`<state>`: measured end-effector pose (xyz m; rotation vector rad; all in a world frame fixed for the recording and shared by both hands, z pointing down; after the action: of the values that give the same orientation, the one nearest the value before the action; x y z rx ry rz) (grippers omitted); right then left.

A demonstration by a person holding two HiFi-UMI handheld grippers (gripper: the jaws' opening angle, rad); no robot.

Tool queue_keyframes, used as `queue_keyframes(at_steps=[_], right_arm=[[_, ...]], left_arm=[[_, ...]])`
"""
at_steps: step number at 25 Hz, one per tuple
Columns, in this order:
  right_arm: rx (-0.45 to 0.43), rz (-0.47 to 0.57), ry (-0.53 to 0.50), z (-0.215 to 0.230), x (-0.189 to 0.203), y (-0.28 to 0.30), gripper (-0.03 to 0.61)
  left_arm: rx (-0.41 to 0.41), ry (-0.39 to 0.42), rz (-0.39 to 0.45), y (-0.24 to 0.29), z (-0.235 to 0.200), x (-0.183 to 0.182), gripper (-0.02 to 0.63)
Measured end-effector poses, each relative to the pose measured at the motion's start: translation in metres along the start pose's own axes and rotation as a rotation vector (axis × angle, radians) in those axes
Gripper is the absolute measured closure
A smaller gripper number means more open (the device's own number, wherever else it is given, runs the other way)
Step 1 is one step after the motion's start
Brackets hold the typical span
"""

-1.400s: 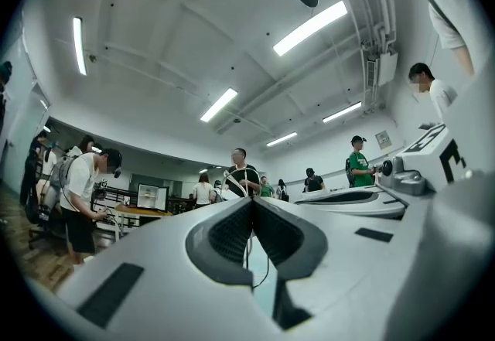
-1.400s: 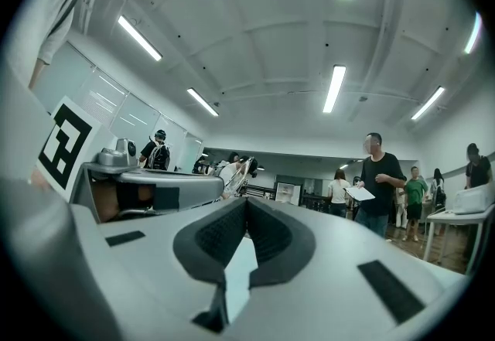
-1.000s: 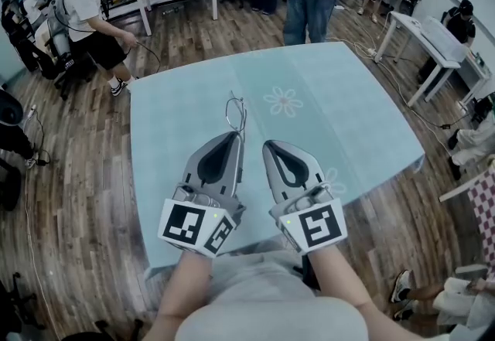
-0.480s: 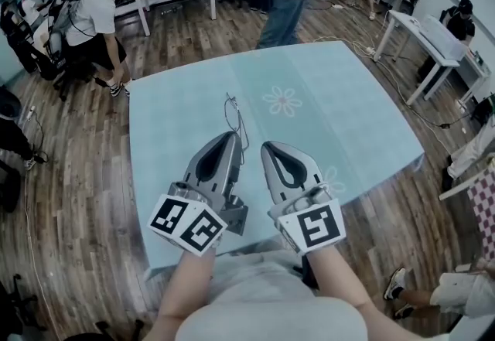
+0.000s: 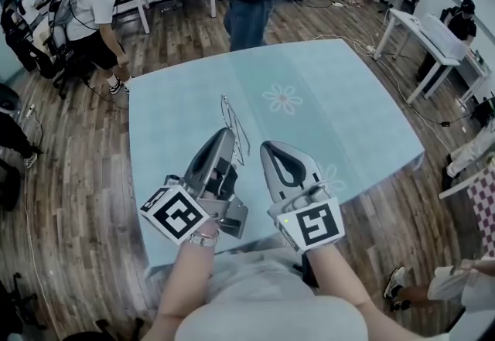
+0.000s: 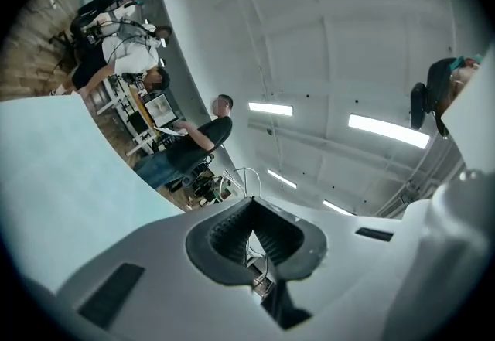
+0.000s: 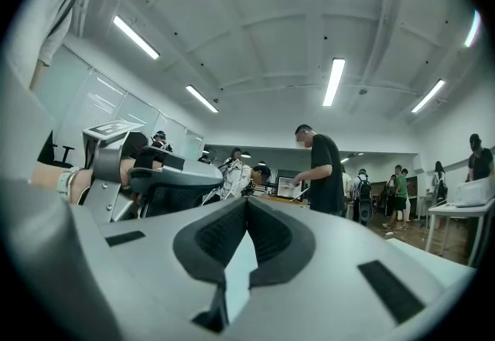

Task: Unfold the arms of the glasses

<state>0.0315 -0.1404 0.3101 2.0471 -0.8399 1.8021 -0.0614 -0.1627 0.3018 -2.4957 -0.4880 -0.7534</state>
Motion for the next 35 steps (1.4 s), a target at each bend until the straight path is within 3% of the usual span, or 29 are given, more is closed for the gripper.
queue_keyframes(at_steps=[14,16,18,28,35], right_arm=[[-0.057,-0.018,0.088,-0.003,0.011,-0.005,0.569],[-0.070,-0.022,0.092,-0.003,0.012,-0.004,0.537],[-0.089,-0.041,0.087,-0.005,0.014,-0.001,0.429],[-0.130,-0.110,0.050,-0.020,0.034,-0.006,0.426],[-0.142,-0.144,0.042,-0.027,0.043,-0.001,0.467]], left_arm=[[-0.058,-0.293,0.000,0.000,-0.013,0.004,0.604],[-0.066,-0.314,0.005,0.001,-0.016,0.002,0.604],[-0.069,-0.337,0.009,0.001,-0.019,-0.001,0.604],[-0.096,-0.411,0.024,-0.002,-0.023,-0.005,0.604],[-0.098,-0.446,0.024,0.001,-0.022,-0.007,0.604]])
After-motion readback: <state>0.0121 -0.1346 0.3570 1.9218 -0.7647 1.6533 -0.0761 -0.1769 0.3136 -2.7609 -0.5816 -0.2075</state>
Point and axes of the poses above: the fingertips, and each gripper's own axes: y forward along the fingers, z to its right, x out of its underside, the point moved 2 cm from there along -y, backward along the fingers, and after that the axes turned 6 degrees about z, right-handed, at the moved point
